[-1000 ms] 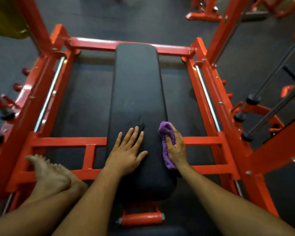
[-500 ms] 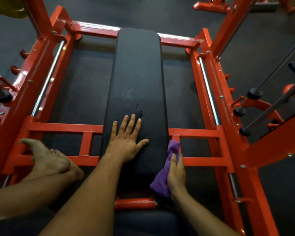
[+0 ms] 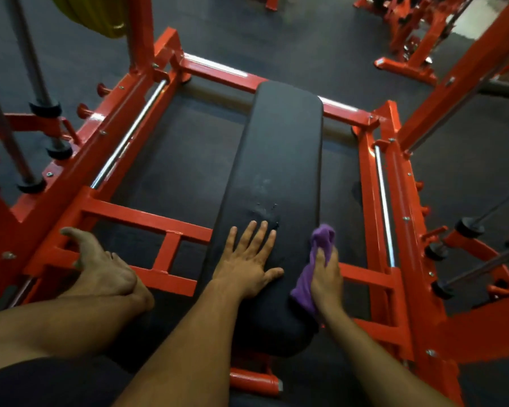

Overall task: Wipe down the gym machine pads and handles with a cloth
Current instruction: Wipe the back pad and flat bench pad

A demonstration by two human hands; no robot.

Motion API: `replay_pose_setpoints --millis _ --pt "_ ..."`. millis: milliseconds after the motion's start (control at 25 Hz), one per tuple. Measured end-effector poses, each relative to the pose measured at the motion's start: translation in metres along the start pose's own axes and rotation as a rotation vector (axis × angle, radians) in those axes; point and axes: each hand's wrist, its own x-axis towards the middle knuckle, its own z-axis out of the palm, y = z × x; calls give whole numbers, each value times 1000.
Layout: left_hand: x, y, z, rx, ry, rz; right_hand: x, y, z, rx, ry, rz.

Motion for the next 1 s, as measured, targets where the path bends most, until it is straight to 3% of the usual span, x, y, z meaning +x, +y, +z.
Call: replay_pose_setpoints --millis 200,360,440,640,880,1000 --pt "3 -1 -5 -61 -66 6 -56 44 -7 -142 1 -45" --pt "2 -12 -11 -112 -59 83 -64 36 -22 -208 -51 -35" --pt "0 -23 -13 -132 19 120 -59 24 -37 -239 -35 -120" --pt "-4 -42 3 -93 245 9 19 -56 -47 -244 70 -494" --pt "3 -45 22 -161 431 16 135 -152 73 -682 -79 -971" --pt "7 -44 29 -179 495 32 150 -158 124 -756 -17 -995"
